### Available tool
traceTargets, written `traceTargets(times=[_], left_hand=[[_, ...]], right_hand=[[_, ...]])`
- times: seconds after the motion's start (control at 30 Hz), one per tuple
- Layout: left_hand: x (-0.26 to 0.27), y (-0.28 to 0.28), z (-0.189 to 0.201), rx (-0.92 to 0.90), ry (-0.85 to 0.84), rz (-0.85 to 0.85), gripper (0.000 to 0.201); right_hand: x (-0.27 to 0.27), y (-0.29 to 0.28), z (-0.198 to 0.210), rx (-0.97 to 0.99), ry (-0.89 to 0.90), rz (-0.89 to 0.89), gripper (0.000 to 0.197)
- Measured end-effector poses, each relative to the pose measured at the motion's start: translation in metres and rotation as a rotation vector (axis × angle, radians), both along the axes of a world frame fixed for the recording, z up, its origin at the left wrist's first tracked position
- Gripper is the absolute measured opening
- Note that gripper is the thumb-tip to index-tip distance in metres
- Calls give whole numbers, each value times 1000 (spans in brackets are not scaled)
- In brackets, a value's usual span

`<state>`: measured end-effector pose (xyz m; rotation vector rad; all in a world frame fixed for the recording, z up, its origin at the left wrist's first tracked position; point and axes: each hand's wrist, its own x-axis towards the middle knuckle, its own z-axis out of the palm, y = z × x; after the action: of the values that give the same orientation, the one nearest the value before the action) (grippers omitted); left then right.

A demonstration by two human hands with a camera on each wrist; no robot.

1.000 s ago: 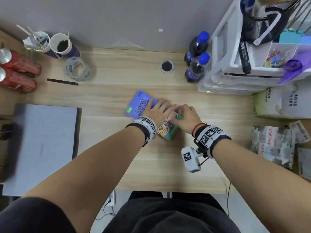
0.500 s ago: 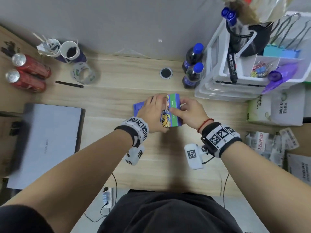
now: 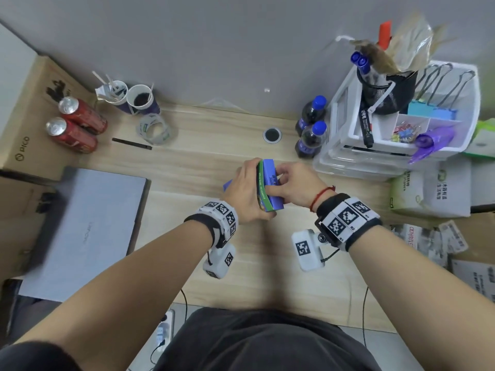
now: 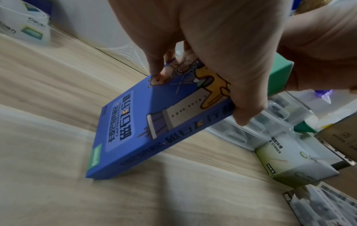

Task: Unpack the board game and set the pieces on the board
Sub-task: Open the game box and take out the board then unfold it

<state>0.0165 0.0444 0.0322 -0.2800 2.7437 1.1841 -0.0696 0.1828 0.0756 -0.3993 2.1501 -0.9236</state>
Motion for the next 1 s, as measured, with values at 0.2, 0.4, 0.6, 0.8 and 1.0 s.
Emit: traceTargets(times=[0.2, 0.4, 0.6, 0.8, 1.0], left_hand=[[5, 2, 7, -69, 9, -53, 111], [14, 6, 8, -88, 12, -53, 111], [16, 7, 8, -93, -5, -73, 107], [16, 5, 11, -89, -23, -111, 108], [16, -1, 8, -33, -41, -58, 114]], right_hand=[[2, -6, 0, 160, 188, 97, 39], [3, -4, 7, 192, 201, 171, 38], [8, 0, 12, 154, 96, 111, 35], [5, 6, 9, 69, -103, 41, 28], [-1, 13, 12, -21, -138, 10, 12]])
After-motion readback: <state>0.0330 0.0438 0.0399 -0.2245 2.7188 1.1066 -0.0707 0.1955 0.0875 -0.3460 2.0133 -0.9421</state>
